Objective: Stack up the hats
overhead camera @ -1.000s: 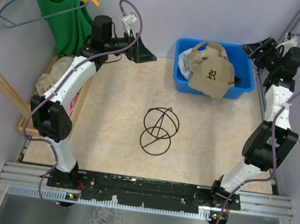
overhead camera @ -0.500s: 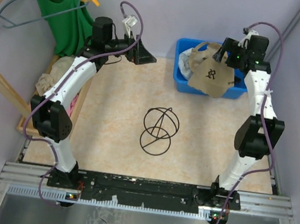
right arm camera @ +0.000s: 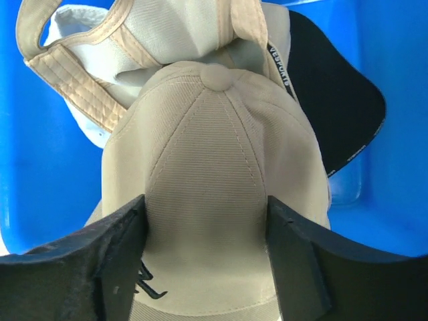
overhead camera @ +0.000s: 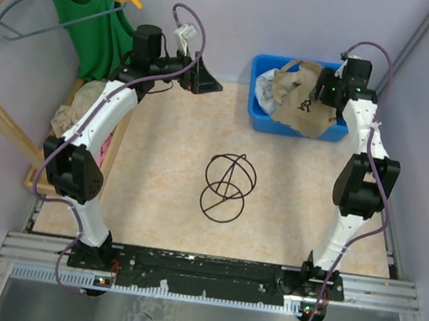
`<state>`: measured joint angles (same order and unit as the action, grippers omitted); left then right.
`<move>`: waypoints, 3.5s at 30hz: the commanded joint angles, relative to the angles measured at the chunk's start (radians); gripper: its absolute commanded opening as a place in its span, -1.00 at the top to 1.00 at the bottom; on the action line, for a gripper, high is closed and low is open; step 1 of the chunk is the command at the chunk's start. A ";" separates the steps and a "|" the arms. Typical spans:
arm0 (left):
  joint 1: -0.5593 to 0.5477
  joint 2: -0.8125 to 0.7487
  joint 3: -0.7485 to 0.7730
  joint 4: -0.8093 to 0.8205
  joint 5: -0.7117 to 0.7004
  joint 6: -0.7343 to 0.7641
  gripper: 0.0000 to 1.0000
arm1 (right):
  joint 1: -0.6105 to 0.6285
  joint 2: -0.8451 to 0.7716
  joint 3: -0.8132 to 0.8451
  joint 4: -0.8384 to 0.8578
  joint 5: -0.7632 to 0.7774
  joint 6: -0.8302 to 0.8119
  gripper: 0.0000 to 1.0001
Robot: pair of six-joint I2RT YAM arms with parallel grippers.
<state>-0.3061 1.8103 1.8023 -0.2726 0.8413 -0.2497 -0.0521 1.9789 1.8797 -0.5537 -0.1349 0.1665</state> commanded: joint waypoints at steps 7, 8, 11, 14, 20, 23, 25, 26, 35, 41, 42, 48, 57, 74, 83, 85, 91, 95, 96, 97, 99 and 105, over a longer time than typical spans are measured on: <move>-0.005 0.023 0.069 -0.011 0.003 -0.001 -0.89 | -0.010 -0.022 0.035 -0.004 -0.040 -0.032 0.86; -0.005 0.025 0.074 -0.008 0.007 -0.008 -0.88 | -0.018 -0.037 0.043 -0.006 -0.049 -0.028 0.91; -0.005 0.040 0.105 -0.001 0.023 -0.044 -0.88 | -0.040 -0.085 0.075 -0.010 -0.108 -0.015 0.92; -0.005 0.075 0.171 -0.001 0.055 -0.094 -0.96 | -0.066 -0.144 0.077 0.020 -0.219 0.023 0.92; -0.005 0.106 0.217 0.016 0.103 -0.165 -0.99 | -0.086 -0.260 0.015 0.084 -0.359 0.032 0.92; -0.005 0.102 0.200 0.062 0.132 -0.220 -0.99 | -0.102 -0.311 -0.039 0.147 -0.450 0.065 0.92; -0.005 0.097 0.183 0.111 0.155 -0.281 -0.99 | -0.108 -0.354 -0.081 0.208 -0.541 0.097 0.93; -0.005 0.094 0.170 0.143 0.170 -0.312 -0.99 | -0.108 -0.364 -0.097 0.248 -0.610 0.120 0.94; -0.005 0.024 0.041 0.334 0.180 -0.471 -0.99 | -0.048 -0.389 -0.299 0.719 -0.966 0.477 1.00; -0.005 -0.008 -0.022 0.437 0.178 -0.577 -0.99 | 0.038 -0.392 -0.270 0.530 -0.974 0.337 1.00; -0.005 -0.012 -0.035 0.444 0.176 -0.581 -0.99 | 0.045 -0.398 -0.277 0.529 -0.973 0.335 1.00; -0.007 -0.036 -0.129 0.615 0.181 -0.718 -0.99 | 0.096 -0.410 -0.267 0.427 -0.944 0.244 1.00; -0.034 -0.056 -0.172 0.612 0.190 -0.715 -0.99 | 0.147 -0.416 -0.266 0.435 -0.916 0.230 1.00; -0.046 -0.082 -0.192 0.496 0.178 -0.618 -0.99 | 0.170 -0.412 -0.226 0.438 -0.973 0.249 1.00; -0.071 -0.011 -0.112 0.450 0.202 -0.564 -0.99 | 0.241 -0.394 -0.195 0.295 -0.980 0.172 1.00; -0.083 0.004 -0.101 0.451 0.218 -0.561 -0.94 | 0.243 -0.393 -0.195 0.287 -0.975 0.168 1.00; -0.108 0.026 -0.129 0.558 0.267 -0.632 0.55 | 0.243 -0.369 -0.145 0.229 -0.942 0.154 0.84; -0.108 0.029 -0.137 0.659 0.255 -0.665 1.00 | 0.244 -0.365 -0.121 0.204 -0.891 0.167 0.62; -0.107 0.018 -0.139 0.664 0.234 -0.653 1.00 | 0.244 -0.365 -0.117 0.200 -0.885 0.175 0.48; -0.107 0.004 -0.142 0.666 0.207 -0.634 1.00 | 0.244 -0.367 -0.114 0.194 -0.865 0.184 0.25; -0.105 -0.032 -0.150 0.667 0.135 -0.587 1.00 | 0.244 -0.379 -0.120 0.185 -0.830 0.195 0.10; -0.090 -0.085 -0.152 0.692 -0.039 -0.550 1.00 | 0.234 -0.482 -0.251 0.245 -0.728 0.277 -0.23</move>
<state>-0.4088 1.8046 1.6524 0.3294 0.9661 -0.8368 0.1814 1.6032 1.6958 -0.3519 -0.9260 0.3695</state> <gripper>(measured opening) 0.027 0.598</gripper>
